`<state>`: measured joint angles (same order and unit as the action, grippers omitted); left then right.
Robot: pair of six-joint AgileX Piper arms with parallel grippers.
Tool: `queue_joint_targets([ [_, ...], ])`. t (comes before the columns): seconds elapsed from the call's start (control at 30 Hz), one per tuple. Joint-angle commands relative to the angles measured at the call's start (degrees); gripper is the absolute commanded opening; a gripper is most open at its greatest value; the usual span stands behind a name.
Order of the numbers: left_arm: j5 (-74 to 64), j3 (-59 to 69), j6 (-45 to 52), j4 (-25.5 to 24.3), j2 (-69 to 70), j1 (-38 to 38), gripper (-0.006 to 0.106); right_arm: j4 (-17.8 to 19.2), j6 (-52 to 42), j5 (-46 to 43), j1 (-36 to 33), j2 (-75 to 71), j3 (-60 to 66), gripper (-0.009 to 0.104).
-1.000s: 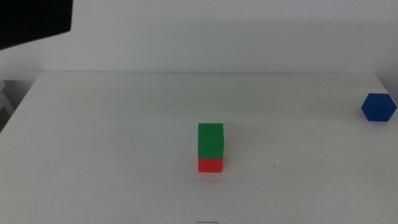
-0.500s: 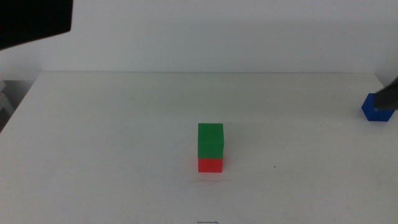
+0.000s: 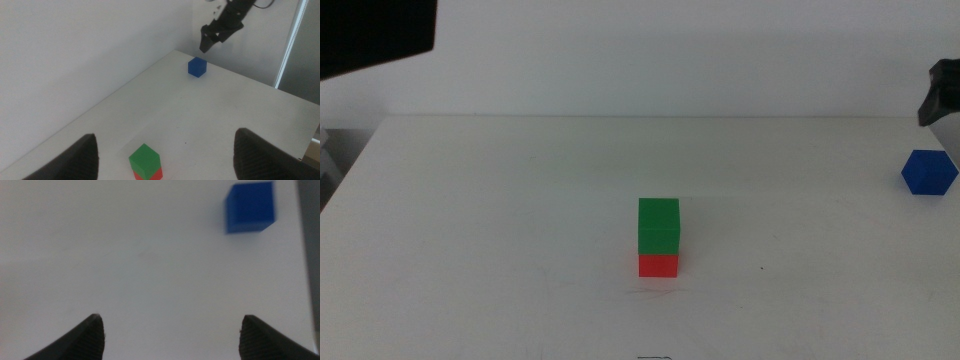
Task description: Stack red cubes first, then green, then blue cubes in a specific spot.
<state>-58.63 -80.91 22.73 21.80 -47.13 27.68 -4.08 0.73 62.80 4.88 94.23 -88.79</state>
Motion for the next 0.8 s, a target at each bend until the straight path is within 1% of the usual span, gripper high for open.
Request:
queue_joint_targets([
  [0.0,4.1,-1.1,0.0,1.8,-0.1,-0.1,0.091,1.0,-1.9,-0.1,2.8,2.3,-6.5,0.094],
  [0.1,4.1,-1.1,0.0,1.8,-0.1,-0.1,0.091,0.5,-3.1,-0.4,5.2,7.8,-12.1,0.094],
  [0.3,4.1,-1.1,0.0,1.8,-0.1,-0.1,0.091,0.6,-5.2,-3.3,7.4,17.2,-18.2,0.094],
  [0.53,4.1,-1.1,0.0,1.8,-0.1,-0.1,0.091,1.9,-7.7,-8.4,8.0,23.6,-19.3,0.094],
  [0.77,4.1,-1.1,0.0,1.8,-0.1,-0.1,0.091,1.9,-8.3,-13.7,8.0,26.8,-19.3,0.094],
])
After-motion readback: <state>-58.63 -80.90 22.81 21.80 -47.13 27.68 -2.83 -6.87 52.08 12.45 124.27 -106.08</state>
